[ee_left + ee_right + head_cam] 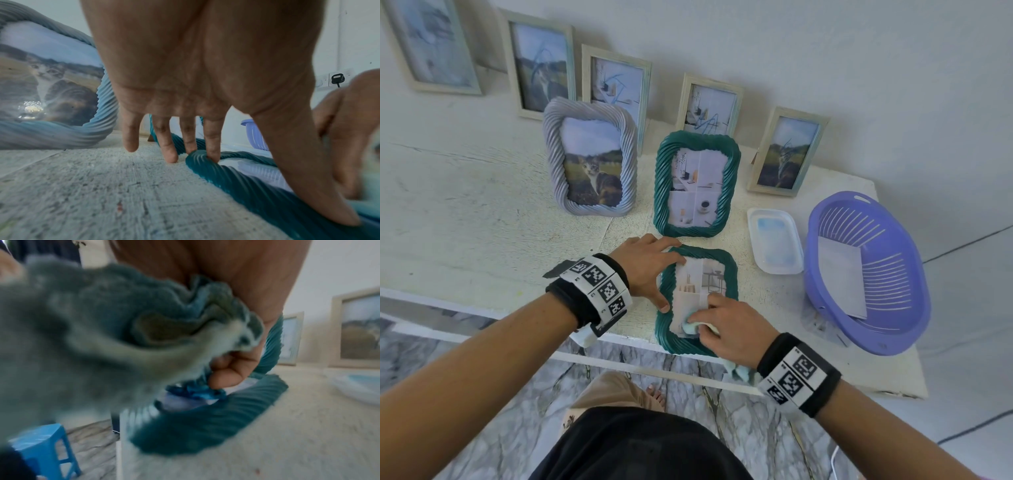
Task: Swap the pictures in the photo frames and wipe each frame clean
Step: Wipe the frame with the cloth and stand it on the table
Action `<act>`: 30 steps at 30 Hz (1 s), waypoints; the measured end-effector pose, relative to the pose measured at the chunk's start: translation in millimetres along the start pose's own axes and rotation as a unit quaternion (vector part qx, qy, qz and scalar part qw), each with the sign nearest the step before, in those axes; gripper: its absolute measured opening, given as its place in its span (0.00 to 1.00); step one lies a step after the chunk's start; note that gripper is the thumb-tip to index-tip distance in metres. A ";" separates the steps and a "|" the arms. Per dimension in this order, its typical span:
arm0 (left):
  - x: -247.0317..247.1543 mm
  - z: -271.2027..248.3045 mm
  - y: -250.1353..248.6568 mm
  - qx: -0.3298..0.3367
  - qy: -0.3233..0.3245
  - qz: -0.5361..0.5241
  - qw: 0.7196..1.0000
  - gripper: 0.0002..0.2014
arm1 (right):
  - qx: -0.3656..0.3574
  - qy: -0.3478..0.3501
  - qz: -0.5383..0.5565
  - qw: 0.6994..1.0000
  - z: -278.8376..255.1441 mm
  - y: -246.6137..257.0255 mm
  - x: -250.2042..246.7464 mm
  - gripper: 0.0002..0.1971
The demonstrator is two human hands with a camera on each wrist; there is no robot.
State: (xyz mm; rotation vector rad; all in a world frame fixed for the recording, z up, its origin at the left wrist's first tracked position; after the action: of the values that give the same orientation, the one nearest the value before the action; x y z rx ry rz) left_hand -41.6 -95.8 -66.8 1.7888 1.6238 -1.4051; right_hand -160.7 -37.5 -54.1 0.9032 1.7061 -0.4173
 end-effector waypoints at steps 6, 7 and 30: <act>0.2 0.4 1.3 0.000 0.002 0.000 1.000 0.49 | 0.049 -0.048 -0.030 0.997 20.4 -1.9 -10.7 0.16; 0.1 0.4 1.3 0.001 0.003 0.000 1.000 0.49 | 0.041 -0.043 -0.010 0.998 19.4 5.4 -6.1 0.16; 3.0 1.8 6.1 0.004 -0.003 -0.014 1.000 0.49 | 0.004 0.001 -0.061 0.998 -11.9 -14.4 3.2 0.19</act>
State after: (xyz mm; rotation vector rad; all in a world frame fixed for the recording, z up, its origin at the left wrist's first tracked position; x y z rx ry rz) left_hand -37.3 -97.3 -72.2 1.7712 1.6481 -1.4295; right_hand -179.7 -37.6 -55.6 0.8078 1.7690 -0.5061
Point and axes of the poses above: each hand's wrist, its own z-axis towards the middle knuckle, its own x-axis out of the palm, y = z × x, the point moved 9 cm from there along z, towards the middle knuckle, and after that the axes turned 12 degrees about -z, right-handed, at the moved point
